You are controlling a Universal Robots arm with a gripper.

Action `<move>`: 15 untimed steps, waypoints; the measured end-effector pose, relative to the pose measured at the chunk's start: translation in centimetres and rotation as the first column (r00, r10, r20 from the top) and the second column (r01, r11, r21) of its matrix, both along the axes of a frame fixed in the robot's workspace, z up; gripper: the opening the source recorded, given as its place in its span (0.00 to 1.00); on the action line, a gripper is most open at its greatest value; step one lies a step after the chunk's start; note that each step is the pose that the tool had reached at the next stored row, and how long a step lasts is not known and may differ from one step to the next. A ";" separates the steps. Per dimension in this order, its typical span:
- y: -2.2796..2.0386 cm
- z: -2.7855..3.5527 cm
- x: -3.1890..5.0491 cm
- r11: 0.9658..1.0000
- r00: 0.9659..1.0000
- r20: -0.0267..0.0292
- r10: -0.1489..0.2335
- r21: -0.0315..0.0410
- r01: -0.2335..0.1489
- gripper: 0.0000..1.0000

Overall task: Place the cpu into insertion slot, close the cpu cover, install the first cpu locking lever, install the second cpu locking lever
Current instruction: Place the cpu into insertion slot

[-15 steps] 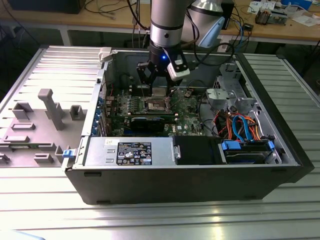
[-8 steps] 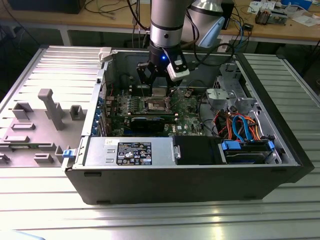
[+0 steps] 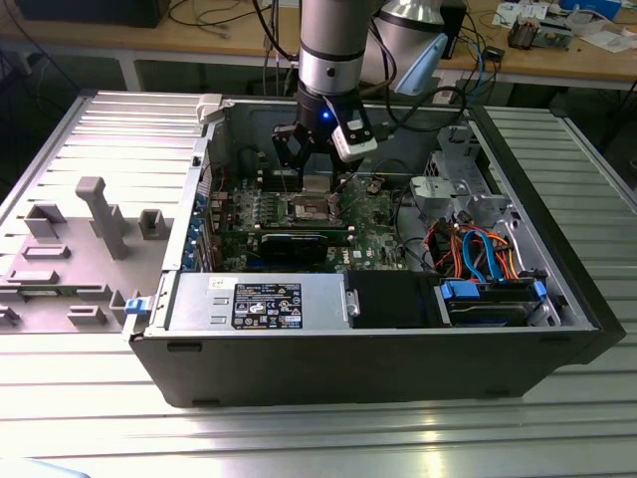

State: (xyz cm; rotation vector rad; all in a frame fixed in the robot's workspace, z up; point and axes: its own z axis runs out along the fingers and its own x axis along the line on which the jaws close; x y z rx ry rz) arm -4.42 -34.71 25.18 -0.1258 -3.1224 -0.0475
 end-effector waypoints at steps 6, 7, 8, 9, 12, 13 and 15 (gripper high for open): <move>0.00 -0.04 0.00 1.000 1.000 0.000 -0.003 -0.001 0.003 0.55; 0.00 -0.05 0.00 1.000 1.000 0.000 -0.003 -0.001 0.003 0.55; 0.00 -0.05 0.00 1.000 1.000 0.000 -0.004 -0.001 0.004 0.55; 0.00 -0.06 0.00 1.000 1.000 0.000 -0.005 -0.001 0.005 0.55; 0.00 -0.08 0.00 1.000 1.000 0.000 -0.006 -0.001 0.006 0.55; 0.00 -0.09 0.00 1.000 1.000 0.000 -0.007 -0.001 0.007 0.55; 0.00 -0.10 0.00 1.000 1.000 0.000 -0.008 -0.002 0.008 0.55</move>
